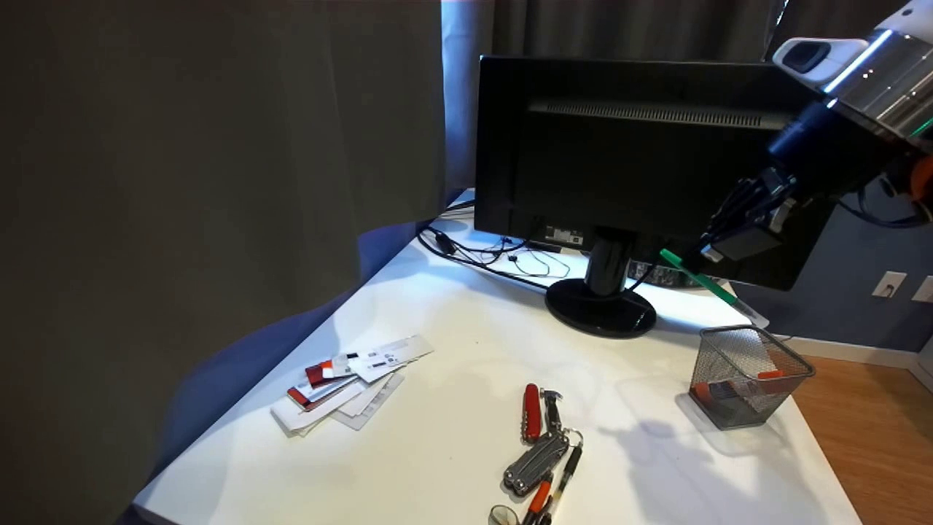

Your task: Turn the stationary holder upright, put the paper glue and green marker in the stationary holder

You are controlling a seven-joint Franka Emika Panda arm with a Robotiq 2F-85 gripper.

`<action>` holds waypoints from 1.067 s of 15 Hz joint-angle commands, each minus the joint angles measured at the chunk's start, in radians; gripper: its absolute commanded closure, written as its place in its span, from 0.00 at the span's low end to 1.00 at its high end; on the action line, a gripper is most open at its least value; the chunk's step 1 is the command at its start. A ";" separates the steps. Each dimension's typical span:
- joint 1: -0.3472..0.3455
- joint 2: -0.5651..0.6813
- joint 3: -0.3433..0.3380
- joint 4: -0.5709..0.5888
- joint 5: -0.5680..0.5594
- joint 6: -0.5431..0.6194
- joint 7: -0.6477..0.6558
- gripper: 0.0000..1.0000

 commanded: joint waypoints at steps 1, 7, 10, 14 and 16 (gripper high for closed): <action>-0.093 -0.038 0.078 -0.089 0.053 0.080 -0.084 0.96; -0.221 -0.026 0.183 -0.158 0.048 0.174 -0.116 0.96; -0.207 -0.005 0.165 -0.132 0.015 0.152 -0.086 0.91; -0.206 -0.004 0.163 -0.132 0.015 0.152 -0.086 0.96; -0.214 0.013 0.158 -0.137 0.009 0.187 -0.097 0.97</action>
